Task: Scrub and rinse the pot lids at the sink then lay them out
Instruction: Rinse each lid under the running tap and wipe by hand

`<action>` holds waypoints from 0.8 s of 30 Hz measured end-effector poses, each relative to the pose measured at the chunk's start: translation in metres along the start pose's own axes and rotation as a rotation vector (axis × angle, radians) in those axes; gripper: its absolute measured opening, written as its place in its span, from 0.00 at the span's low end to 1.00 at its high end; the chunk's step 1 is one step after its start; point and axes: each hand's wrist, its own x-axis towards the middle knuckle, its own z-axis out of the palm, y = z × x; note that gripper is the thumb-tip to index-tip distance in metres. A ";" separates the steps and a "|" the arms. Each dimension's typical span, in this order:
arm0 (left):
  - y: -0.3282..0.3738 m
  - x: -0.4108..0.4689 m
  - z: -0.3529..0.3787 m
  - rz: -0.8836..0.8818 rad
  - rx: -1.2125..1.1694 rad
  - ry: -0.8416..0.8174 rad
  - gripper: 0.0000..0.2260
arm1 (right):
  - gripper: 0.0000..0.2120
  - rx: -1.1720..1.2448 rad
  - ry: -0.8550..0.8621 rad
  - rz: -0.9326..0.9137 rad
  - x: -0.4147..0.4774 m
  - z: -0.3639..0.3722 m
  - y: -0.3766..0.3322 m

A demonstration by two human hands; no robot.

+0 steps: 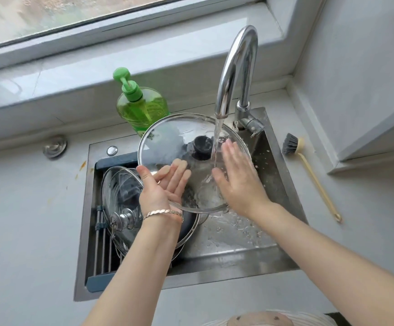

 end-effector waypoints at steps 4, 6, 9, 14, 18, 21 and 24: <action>0.004 0.002 -0.002 0.008 -0.023 0.011 0.22 | 0.34 -0.040 -0.001 0.143 0.007 -0.005 -0.005; 0.003 0.004 0.000 0.016 -0.019 0.013 0.22 | 0.35 -0.104 -0.037 -0.050 -0.014 0.007 -0.023; -0.001 0.004 0.004 0.006 -0.031 0.009 0.22 | 0.36 -0.110 -0.033 -0.182 -0.025 0.013 -0.026; -0.005 0.005 0.007 -0.028 -0.094 0.010 0.22 | 0.39 -0.118 0.022 -0.008 -0.019 0.005 -0.017; -0.015 0.001 0.014 -0.150 -0.097 0.001 0.21 | 0.25 -0.148 0.068 -0.537 -0.031 0.017 -0.032; -0.016 0.004 0.013 -0.181 -0.105 -0.038 0.22 | 0.24 -0.179 0.028 -0.699 -0.030 0.012 -0.020; -0.012 0.010 0.006 -0.139 -0.160 -0.040 0.22 | 0.23 -0.264 0.013 -0.694 -0.034 0.005 0.011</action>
